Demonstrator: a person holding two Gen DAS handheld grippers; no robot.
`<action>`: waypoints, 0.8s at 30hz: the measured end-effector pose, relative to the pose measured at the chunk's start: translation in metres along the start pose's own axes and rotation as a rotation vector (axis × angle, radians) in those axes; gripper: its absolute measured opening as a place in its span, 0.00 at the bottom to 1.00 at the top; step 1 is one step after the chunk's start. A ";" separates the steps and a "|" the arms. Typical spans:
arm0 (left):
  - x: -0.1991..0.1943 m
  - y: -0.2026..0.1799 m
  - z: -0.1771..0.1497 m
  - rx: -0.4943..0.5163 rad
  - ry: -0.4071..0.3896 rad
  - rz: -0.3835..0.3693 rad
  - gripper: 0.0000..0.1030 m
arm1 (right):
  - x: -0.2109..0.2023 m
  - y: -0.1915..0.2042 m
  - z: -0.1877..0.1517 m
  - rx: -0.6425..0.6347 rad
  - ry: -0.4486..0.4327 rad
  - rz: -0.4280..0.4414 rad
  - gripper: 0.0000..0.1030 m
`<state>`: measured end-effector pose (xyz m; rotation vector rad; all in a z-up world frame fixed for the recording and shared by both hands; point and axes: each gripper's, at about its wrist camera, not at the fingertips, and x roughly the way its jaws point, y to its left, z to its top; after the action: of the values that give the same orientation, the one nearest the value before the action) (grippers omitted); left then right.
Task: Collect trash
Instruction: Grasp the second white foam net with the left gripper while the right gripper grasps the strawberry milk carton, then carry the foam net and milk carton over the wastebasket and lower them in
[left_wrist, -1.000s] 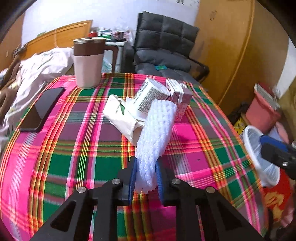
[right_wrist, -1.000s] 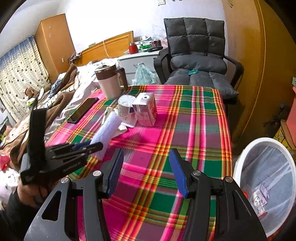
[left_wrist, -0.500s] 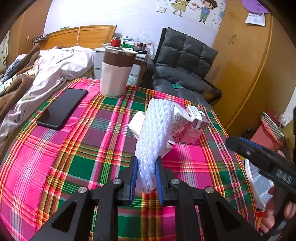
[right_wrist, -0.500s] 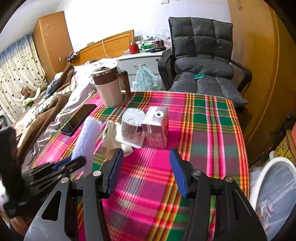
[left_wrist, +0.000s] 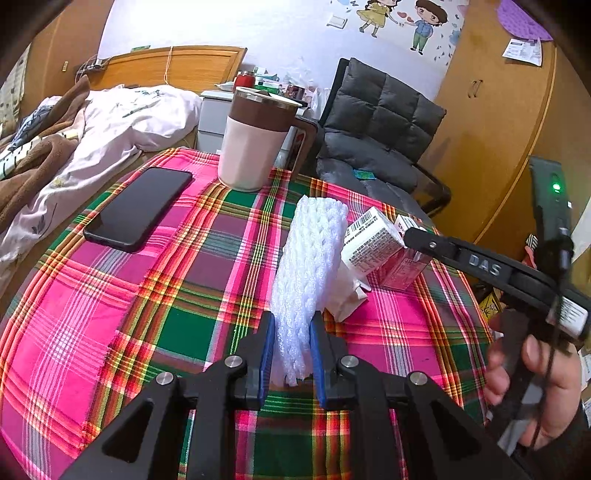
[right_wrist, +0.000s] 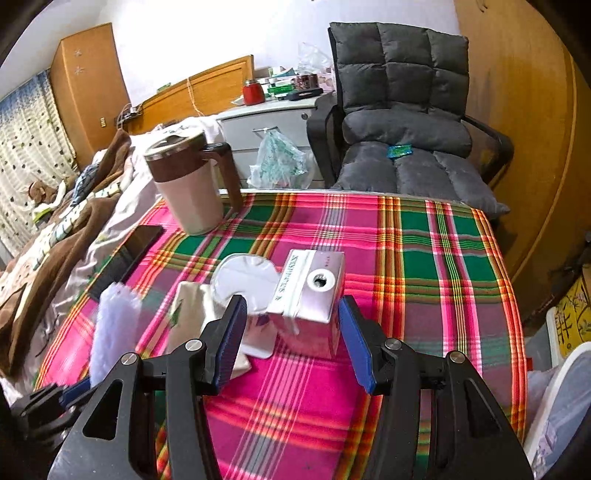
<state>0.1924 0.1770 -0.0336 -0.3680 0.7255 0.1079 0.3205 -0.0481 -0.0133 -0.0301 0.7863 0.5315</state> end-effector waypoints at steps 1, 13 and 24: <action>0.001 -0.001 0.000 0.000 0.001 -0.001 0.18 | 0.001 -0.001 0.000 0.002 0.003 -0.001 0.52; 0.005 -0.013 -0.001 0.019 0.006 -0.013 0.18 | -0.012 -0.012 -0.003 0.002 0.003 0.009 0.41; -0.010 -0.040 -0.008 0.074 0.002 -0.026 0.18 | -0.065 -0.017 -0.030 -0.017 -0.031 0.024 0.41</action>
<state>0.1886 0.1369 -0.0205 -0.3071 0.7240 0.0563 0.2704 -0.0980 0.0068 -0.0282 0.7531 0.5600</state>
